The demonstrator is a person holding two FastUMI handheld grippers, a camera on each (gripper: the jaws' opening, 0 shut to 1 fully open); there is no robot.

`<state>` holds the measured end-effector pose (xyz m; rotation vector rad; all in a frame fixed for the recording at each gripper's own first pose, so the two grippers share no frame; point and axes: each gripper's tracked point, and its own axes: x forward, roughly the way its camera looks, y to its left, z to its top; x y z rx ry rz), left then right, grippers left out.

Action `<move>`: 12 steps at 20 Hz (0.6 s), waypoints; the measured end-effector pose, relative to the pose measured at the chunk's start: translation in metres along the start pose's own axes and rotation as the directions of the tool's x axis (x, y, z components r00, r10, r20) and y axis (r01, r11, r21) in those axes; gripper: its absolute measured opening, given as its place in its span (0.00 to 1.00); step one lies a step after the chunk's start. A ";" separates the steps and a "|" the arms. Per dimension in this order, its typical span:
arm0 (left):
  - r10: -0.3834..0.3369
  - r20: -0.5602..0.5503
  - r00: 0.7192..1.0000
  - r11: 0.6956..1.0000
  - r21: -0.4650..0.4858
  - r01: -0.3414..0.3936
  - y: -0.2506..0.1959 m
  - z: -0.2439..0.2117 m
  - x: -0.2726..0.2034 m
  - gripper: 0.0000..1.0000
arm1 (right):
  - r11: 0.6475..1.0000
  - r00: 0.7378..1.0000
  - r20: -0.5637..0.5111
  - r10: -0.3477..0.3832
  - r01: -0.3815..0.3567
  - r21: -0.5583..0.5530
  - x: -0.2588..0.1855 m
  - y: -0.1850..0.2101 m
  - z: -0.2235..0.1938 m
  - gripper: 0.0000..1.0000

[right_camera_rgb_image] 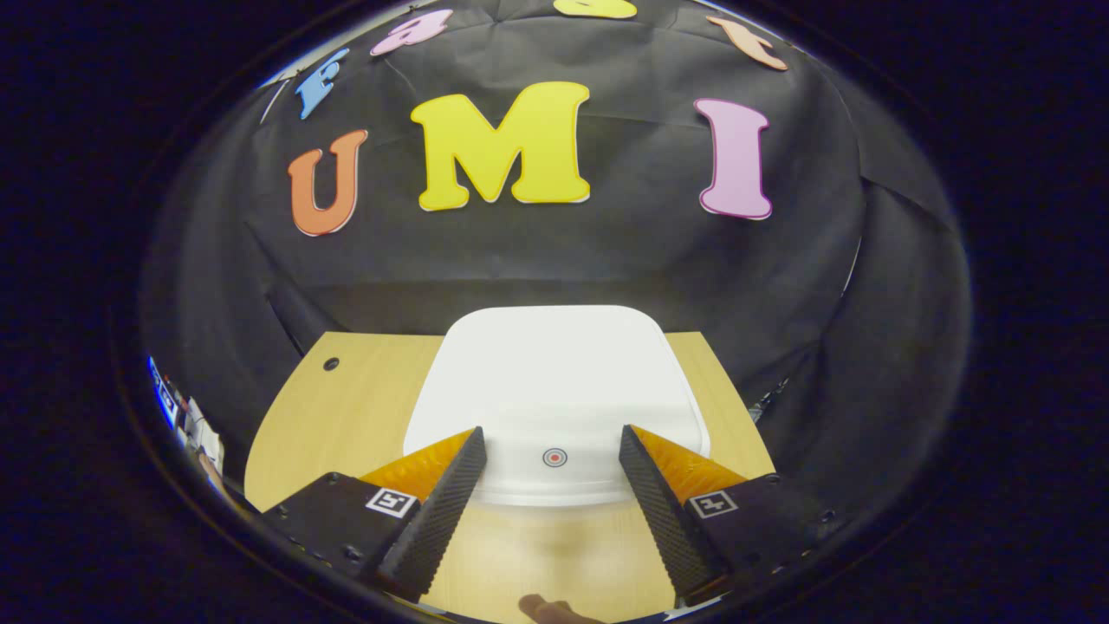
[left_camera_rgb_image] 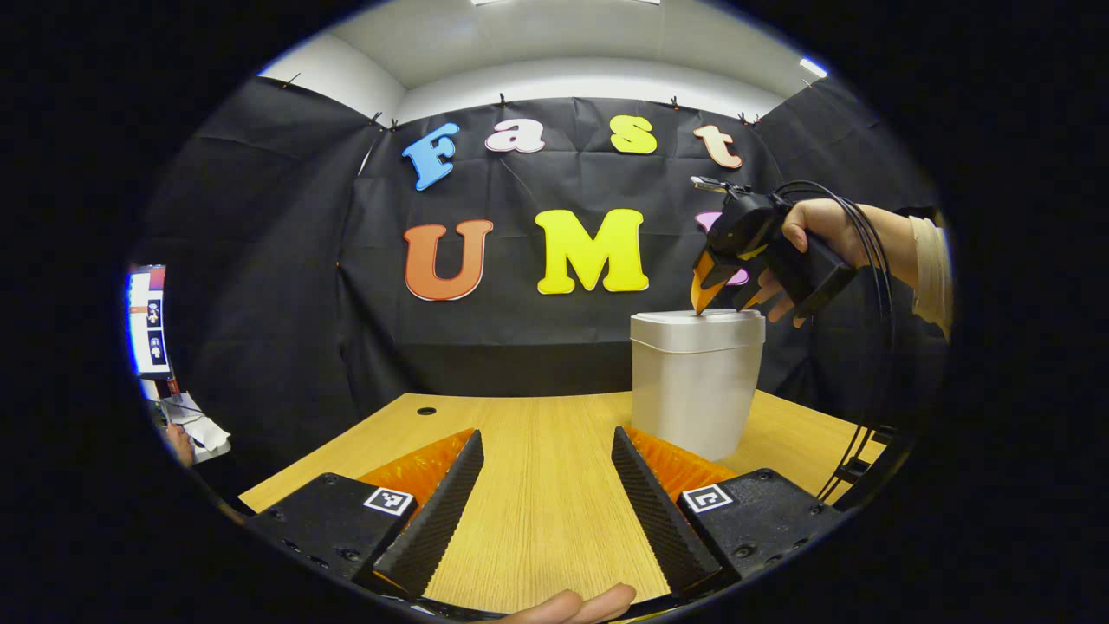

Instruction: Press the lid of the desktop garbage bin to open it, pick up the crumpled paper on the desktop and throw it into the bin, then pick up the pop can on the desktop and drop it into the bin, and finally close the garbage bin lid.

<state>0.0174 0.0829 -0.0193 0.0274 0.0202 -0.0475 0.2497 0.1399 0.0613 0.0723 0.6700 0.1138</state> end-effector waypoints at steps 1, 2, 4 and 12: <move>0.010 0.014 1.000 1.000 0.001 -0.010 0.003 0.004 -0.002 0.97 | 1.000 1.000 0.027 0.004 -0.005 0.018 0.000 -0.002 -0.001 1.00; 0.014 0.022 1.000 1.000 -0.001 -0.014 0.006 0.005 -0.004 0.97 | 1.000 0.999 0.053 0.005 -0.006 0.021 0.001 -0.001 -0.002 0.98; 0.024 0.021 0.999 1.000 -0.007 -0.024 0.011 0.005 -0.005 0.96 | 1.000 0.995 0.098 0.000 0.000 0.004 0.001 -0.002 -0.006 0.99; 0.056 -0.012 0.998 0.997 -0.046 -0.056 0.021 -0.002 -0.001 0.96 | 0.999 0.974 0.223 0.040 -0.044 0.013 0.004 -0.002 -0.004 0.99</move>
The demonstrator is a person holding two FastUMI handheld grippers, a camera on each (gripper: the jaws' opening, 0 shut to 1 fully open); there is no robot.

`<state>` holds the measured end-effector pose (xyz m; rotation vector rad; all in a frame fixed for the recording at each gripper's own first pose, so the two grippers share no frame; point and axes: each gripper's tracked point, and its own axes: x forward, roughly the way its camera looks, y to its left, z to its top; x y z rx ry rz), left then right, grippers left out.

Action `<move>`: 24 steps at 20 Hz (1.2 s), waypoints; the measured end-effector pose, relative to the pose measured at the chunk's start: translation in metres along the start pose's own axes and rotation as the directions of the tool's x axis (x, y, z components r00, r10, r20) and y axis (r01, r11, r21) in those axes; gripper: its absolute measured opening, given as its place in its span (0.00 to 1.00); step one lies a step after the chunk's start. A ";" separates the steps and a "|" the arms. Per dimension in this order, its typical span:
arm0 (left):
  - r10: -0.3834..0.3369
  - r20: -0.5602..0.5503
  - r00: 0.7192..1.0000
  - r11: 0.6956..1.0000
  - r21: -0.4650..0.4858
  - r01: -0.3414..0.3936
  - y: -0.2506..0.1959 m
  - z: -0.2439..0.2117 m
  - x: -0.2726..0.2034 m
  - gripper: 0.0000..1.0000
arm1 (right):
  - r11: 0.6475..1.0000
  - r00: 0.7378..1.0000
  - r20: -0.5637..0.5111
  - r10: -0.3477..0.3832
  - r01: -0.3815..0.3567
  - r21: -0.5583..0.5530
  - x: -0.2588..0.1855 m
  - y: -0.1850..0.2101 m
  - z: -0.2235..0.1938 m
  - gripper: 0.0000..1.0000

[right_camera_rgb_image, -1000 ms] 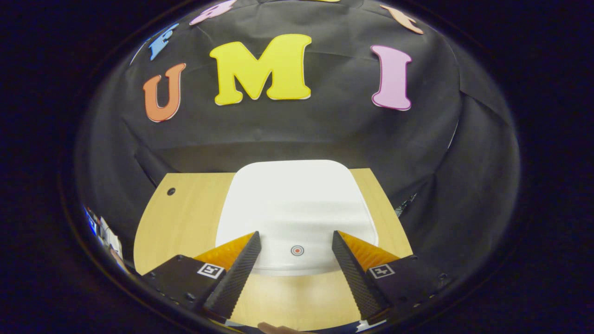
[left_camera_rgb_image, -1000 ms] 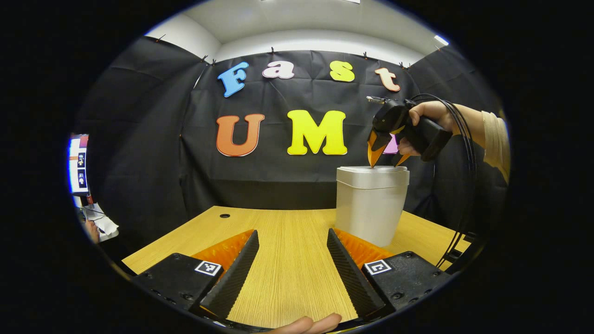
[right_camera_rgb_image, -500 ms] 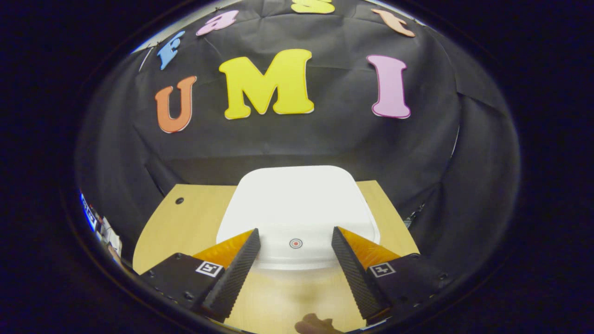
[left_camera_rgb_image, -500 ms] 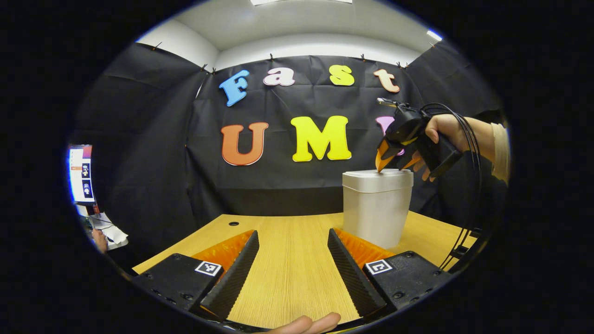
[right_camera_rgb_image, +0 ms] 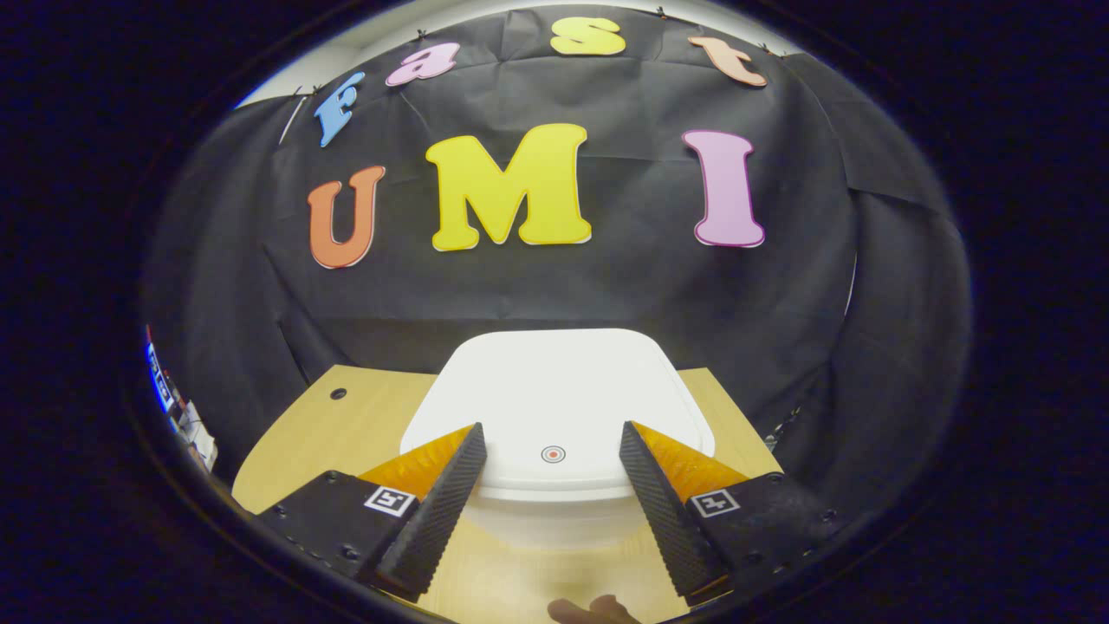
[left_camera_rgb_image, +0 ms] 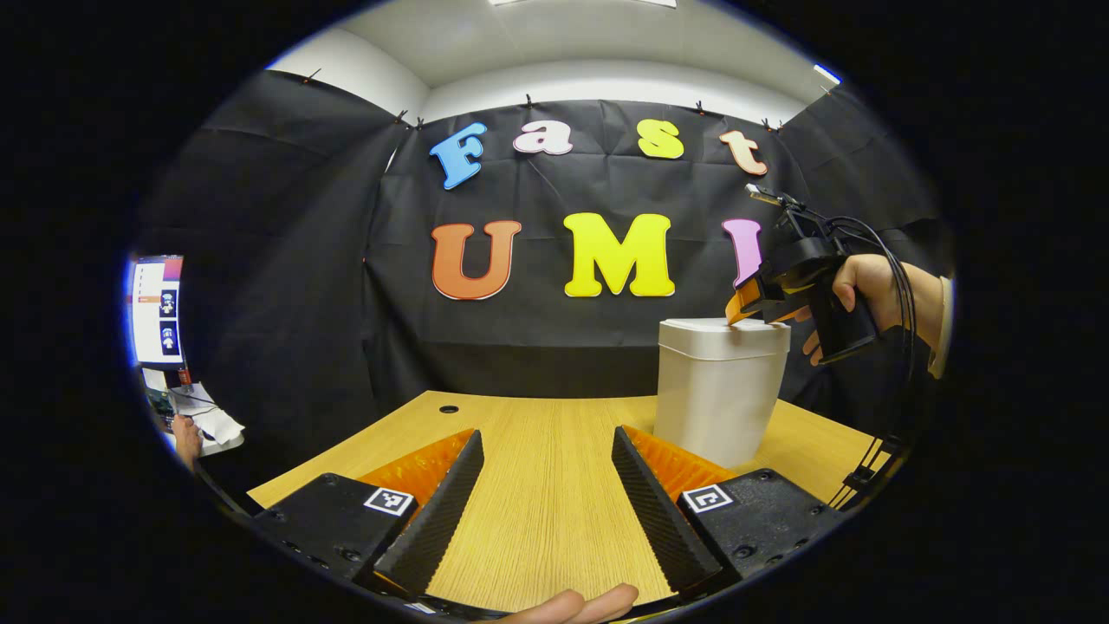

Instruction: Press the lid of the desktop garbage bin to open it, pick up the crumpled paper on the desktop and throw it into the bin, then pick up the pop can on the desktop and drop it into the bin, and finally close the garbage bin lid.

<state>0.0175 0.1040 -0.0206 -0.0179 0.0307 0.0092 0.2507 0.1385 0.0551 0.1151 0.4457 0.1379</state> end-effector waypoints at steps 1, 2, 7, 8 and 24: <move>-0.004 0.000 1.000 1.000 -0.002 0.004 -0.002 0.000 0.001 0.96 | 1.000 1.000 0.013 -0.002 0.002 -0.008 0.000 -0.001 0.000 0.99; -0.008 0.002 1.000 1.000 -0.002 0.008 -0.003 -0.001 0.001 0.96 | 1.000 0.999 0.034 -0.006 0.007 -0.017 0.000 -0.001 0.003 0.98; -0.012 0.005 1.000 1.000 -0.001 0.012 -0.004 -0.001 0.001 0.96 | 0.998 0.992 0.116 -0.055 0.055 0.002 -0.017 -0.008 -0.007 0.97; -0.015 0.003 1.000 1.000 -0.008 0.015 -0.005 -0.001 0.002 0.96 | 0.998 0.991 0.120 -0.066 0.063 0.027 -0.023 -0.009 -0.010 0.96; -0.011 -0.009 1.000 1.000 0.006 0.011 -0.015 -0.007 0.005 0.96 | 0.997 0.904 0.427 0.019 0.015 -0.077 -0.200 -0.057 -0.096 0.98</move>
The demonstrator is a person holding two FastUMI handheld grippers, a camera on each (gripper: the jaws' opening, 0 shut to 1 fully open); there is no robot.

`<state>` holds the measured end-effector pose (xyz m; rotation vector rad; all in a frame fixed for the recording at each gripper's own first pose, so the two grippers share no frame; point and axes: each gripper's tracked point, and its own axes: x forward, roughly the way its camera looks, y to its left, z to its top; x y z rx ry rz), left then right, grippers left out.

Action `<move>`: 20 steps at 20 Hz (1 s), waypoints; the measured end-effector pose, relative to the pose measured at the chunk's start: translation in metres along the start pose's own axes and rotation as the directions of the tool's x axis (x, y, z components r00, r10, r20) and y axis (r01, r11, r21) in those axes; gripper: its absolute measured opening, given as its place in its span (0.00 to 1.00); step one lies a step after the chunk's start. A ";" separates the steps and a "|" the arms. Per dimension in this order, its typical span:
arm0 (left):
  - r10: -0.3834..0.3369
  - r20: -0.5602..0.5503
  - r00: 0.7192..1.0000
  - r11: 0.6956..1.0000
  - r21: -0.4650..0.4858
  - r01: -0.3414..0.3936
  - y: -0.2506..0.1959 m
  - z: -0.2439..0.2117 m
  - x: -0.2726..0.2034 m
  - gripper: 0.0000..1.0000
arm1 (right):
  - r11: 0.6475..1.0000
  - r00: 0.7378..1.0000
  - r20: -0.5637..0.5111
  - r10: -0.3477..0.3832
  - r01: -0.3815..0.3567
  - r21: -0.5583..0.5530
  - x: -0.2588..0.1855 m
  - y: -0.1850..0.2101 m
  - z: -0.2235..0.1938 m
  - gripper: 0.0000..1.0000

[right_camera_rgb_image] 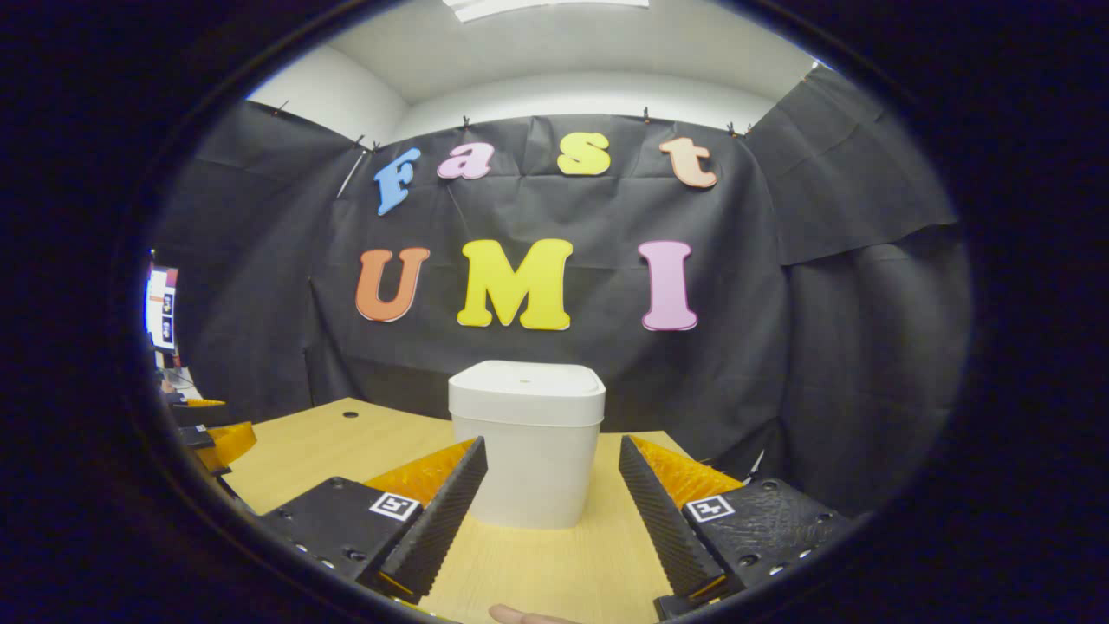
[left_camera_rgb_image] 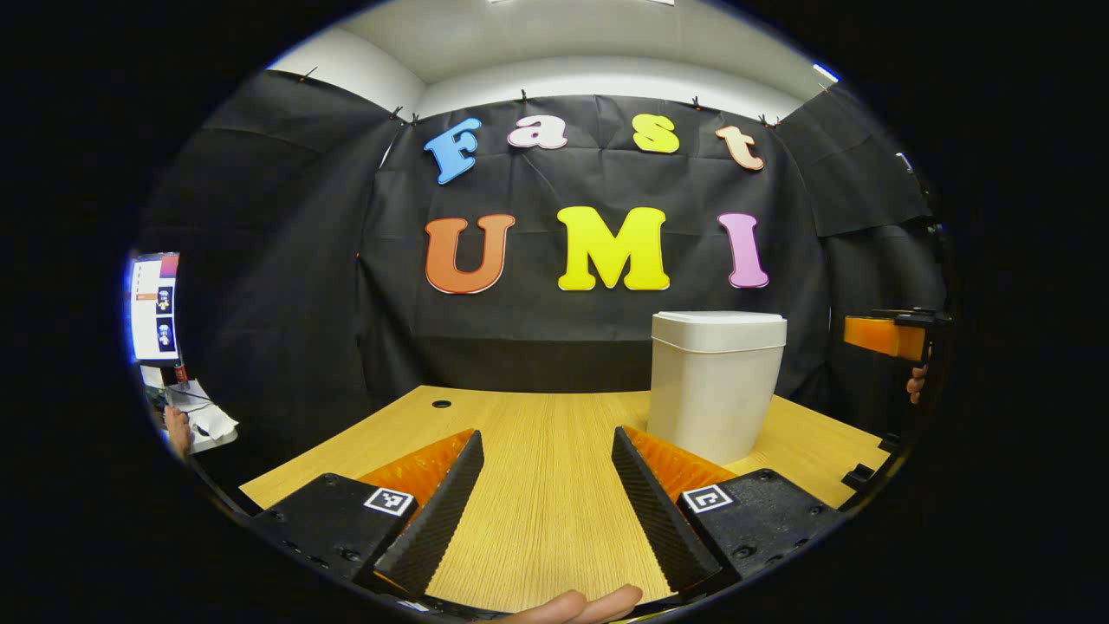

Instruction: Press the lid of the desktop garbage bin to open it, pick up the crumpled paper on the desktop and throw it into the bin, then pick up the pop can on the desktop and drop it into the bin, and finally close the garbage bin lid.

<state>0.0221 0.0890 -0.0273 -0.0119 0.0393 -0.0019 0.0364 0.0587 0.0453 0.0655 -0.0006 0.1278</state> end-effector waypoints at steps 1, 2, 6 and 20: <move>-0.001 0.003 1.000 1.000 -0.003 0.001 -0.002 0.000 -0.001 0.96 | 1.000 1.000 0.016 -0.003 0.003 0.005 -0.010 -0.005 -0.001 0.95; -0.003 0.006 1.000 1.000 -0.003 0.003 -0.003 0.000 -0.002 0.96 | 1.000 1.000 0.016 0.000 0.000 0.006 -0.018 -0.006 -0.005 0.95; 0.020 0.007 1.000 0.999 0.028 -0.020 -0.005 0.000 -0.005 0.96 | 0.999 0.999 0.028 -0.023 0.023 0.024 -0.048 -0.026 -0.013 0.95; -0.007 0.012 1.000 0.997 0.071 0.006 -0.052 0.006 -0.003 0.96 | 0.997 0.999 0.006 -0.053 0.053 -0.057 -0.070 -0.062 -0.042 0.95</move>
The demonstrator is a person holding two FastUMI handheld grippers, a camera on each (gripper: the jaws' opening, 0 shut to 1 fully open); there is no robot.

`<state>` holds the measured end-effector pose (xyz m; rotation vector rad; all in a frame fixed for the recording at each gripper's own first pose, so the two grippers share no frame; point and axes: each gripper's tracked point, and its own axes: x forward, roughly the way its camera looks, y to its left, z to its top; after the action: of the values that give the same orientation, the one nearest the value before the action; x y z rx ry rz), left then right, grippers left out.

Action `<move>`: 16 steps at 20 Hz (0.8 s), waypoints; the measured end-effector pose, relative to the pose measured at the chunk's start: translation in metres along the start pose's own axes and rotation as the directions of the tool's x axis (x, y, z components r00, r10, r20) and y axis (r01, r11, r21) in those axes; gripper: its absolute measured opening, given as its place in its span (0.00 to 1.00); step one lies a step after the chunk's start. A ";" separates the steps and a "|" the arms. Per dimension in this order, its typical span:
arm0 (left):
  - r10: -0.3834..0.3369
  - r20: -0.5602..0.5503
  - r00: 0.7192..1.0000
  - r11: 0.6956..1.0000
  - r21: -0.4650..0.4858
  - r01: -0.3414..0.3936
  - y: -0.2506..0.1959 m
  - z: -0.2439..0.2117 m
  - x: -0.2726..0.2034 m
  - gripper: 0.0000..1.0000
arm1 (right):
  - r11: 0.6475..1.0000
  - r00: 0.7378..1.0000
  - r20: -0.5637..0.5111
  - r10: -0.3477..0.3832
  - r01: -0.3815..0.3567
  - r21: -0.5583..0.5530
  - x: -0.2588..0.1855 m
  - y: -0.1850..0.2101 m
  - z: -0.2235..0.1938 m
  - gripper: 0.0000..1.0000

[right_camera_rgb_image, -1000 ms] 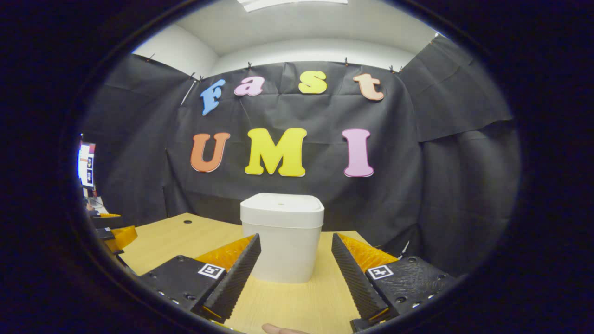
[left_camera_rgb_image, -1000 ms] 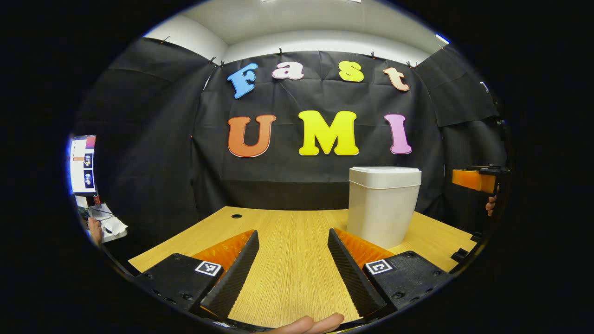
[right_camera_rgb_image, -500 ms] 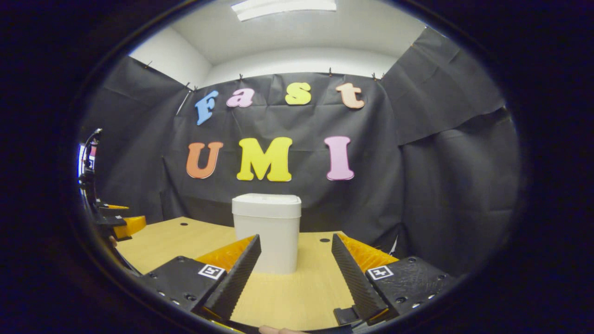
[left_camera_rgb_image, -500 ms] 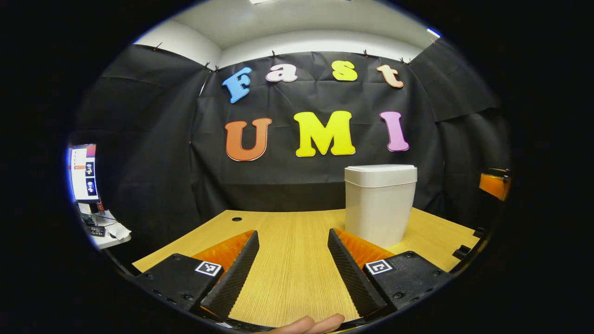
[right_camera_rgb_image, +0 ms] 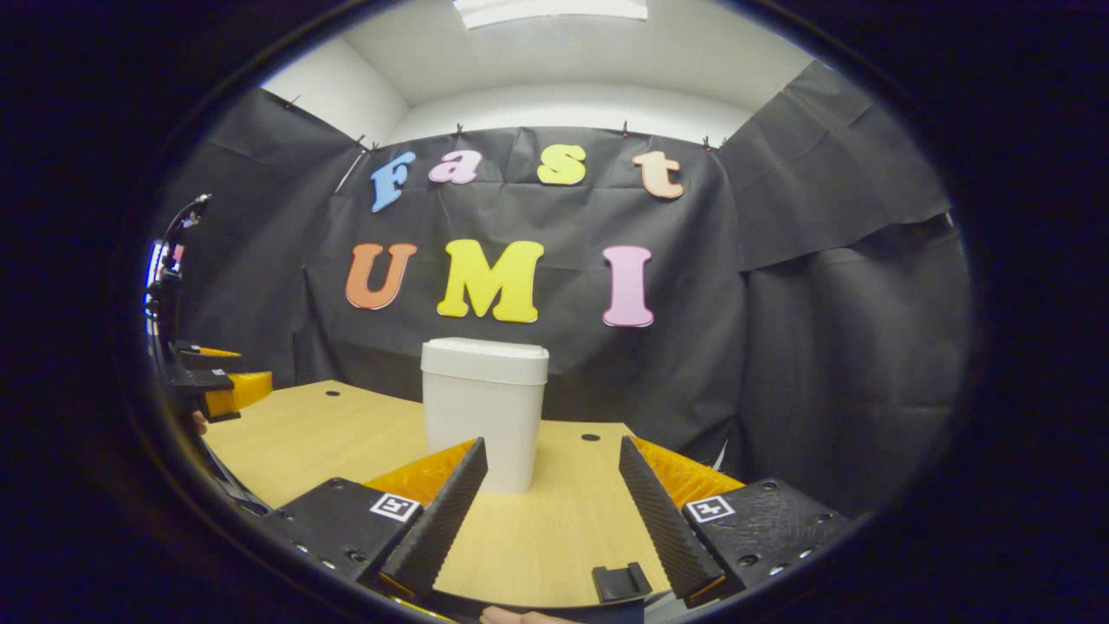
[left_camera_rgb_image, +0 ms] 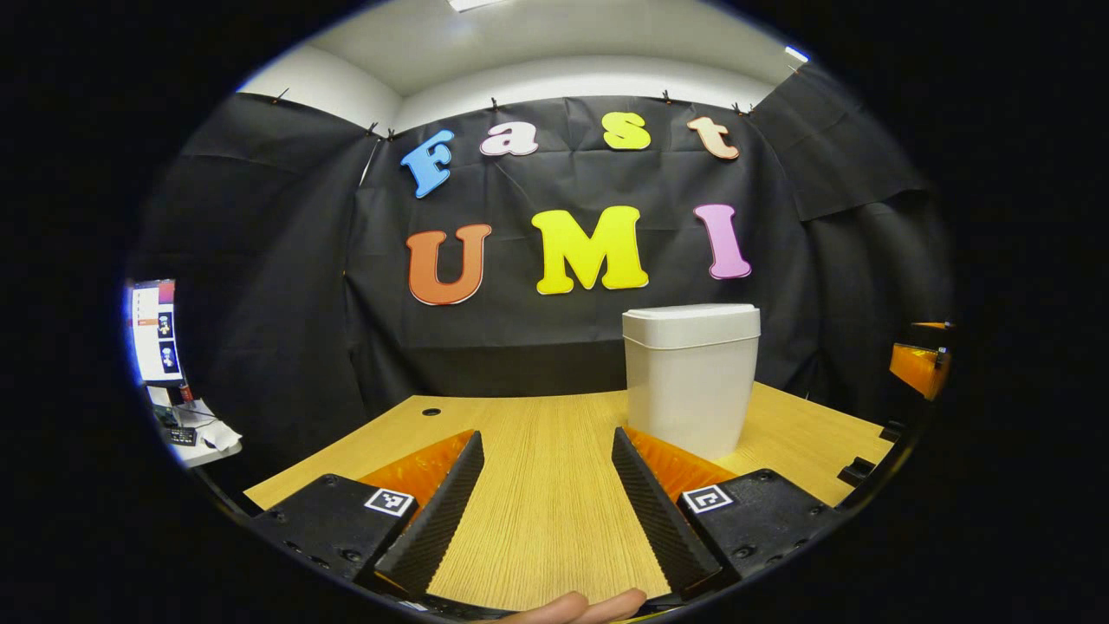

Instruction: Press the lid of the desktop garbage bin to open it, pick up the crumpled paper on the desktop and throw it into the bin, then pick up the pop can on the desktop and drop it into the bin, and finally close the garbage bin lid.

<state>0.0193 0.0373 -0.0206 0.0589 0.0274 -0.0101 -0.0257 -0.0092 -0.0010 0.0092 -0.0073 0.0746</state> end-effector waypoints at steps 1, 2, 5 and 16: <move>0.003 -0.003 1.000 1.000 -0.004 -0.003 -0.001 0.000 -0.001 0.96 | 1.000 1.000 -0.003 0.011 -0.011 0.007 -0.001 0.001 -0.001 0.97; 0.004 -0.005 1.000 1.000 -0.009 -0.005 -0.002 -0.001 -0.002 0.96 | 1.000 1.000 -0.007 0.020 -0.020 0.014 -0.002 0.003 -0.002 0.95; 0.007 -0.011 1.000 1.000 -0.013 -0.007 -0.004 0.000 -0.003 0.96 | 0.999 1.000 0.004 0.028 -0.028 0.025 -0.004 0.000 0.006 0.95; 0.006 -0.024 1.000 1.000 -0.012 -0.006 -0.003 -0.004 -0.003 0.96 | 0.998 0.998 -0.002 0.058 -0.058 0.017 -0.006 0.016 0.000 0.95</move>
<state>0.0165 0.0343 -0.0250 0.0472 0.0514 -0.0033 -0.0324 0.0067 -0.0005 0.0256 -0.0041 0.1328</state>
